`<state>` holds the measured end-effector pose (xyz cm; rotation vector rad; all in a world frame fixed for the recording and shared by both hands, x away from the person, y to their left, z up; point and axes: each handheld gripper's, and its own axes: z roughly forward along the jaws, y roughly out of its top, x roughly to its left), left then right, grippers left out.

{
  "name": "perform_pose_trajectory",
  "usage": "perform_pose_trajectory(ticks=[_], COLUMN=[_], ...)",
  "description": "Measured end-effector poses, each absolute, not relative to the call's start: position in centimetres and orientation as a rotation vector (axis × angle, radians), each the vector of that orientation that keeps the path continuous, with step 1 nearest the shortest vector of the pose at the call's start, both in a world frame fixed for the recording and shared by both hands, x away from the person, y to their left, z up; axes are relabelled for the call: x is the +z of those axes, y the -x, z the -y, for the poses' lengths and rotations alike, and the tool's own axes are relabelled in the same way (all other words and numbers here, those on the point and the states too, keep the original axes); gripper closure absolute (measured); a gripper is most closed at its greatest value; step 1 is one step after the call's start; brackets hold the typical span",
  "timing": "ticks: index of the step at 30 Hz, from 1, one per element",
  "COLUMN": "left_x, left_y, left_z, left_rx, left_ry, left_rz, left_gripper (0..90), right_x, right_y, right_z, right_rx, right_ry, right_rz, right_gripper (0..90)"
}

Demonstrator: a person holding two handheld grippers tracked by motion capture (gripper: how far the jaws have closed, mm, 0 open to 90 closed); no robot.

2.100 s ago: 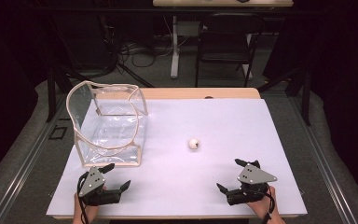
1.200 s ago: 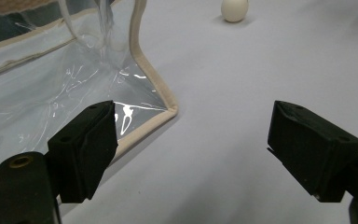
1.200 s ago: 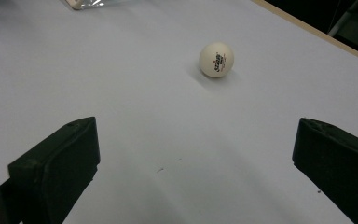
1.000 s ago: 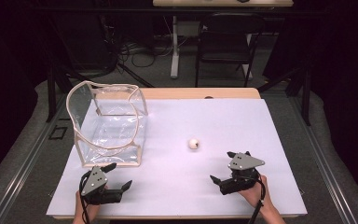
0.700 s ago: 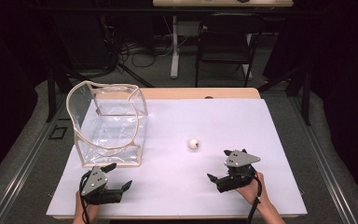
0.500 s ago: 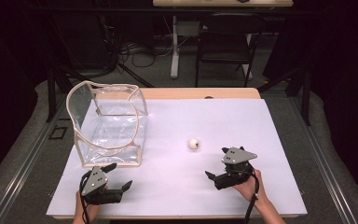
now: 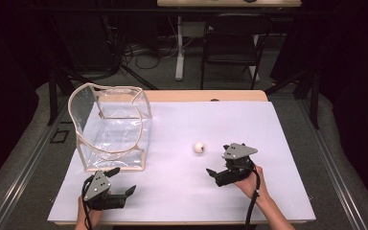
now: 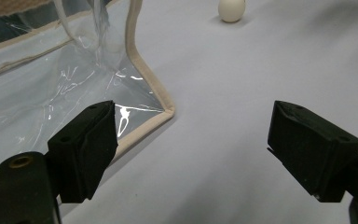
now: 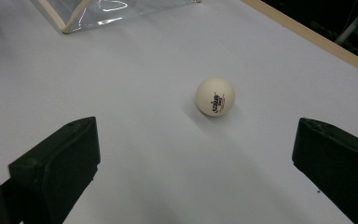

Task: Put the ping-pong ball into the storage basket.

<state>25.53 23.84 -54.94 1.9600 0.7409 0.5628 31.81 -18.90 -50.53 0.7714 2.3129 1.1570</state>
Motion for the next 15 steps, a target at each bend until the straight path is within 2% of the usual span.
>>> perform_pose_trajectory(ticks=[15], left_x=[-55.0], left_y=[-25.6], left_z=[-23.8], left_rx=[0.566], left_ry=[-1.964], left_rz=[-0.739], left_gripper=[16.3], right_x=[-50.4], right_y=[-33.5], right_z=[18.1], right_rx=[1.134], right_ry=[-0.789], right_rz=[-2.339], right_gripper=[0.5])
